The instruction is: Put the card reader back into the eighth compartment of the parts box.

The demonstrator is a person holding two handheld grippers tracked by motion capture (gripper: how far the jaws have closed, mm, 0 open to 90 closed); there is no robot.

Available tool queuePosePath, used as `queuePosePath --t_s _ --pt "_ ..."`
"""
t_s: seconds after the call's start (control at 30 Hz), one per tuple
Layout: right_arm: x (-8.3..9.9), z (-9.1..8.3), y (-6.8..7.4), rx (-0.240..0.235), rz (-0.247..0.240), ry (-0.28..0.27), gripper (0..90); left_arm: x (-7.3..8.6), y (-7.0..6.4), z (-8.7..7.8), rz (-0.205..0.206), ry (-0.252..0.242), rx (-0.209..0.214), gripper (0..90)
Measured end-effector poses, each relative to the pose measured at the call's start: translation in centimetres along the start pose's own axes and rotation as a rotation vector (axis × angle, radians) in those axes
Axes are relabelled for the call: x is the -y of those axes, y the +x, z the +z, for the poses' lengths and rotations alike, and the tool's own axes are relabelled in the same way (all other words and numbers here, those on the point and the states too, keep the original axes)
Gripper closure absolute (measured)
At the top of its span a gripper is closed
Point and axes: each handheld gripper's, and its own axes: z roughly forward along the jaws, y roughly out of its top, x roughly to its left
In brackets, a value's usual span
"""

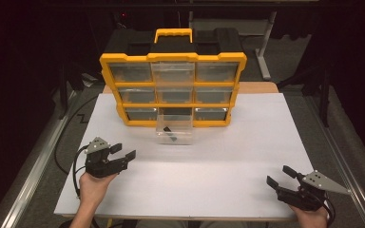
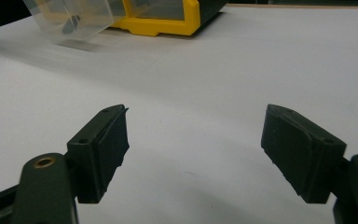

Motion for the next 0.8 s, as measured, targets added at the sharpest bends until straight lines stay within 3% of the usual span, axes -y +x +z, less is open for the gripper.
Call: queuePosePath --t_s 0.1,0.8 --pt "0.0 0.0 0.0 0.000 0.002 0.000 23.1 0.4 0.1 0.0 -0.006 -0.008 -0.019 35.0" --pt "0.0 0.0 0.1 0.000 0.006 0.001 23.0 2.7 1.5 -0.1 -0.042 -0.050 -0.045 33.3"
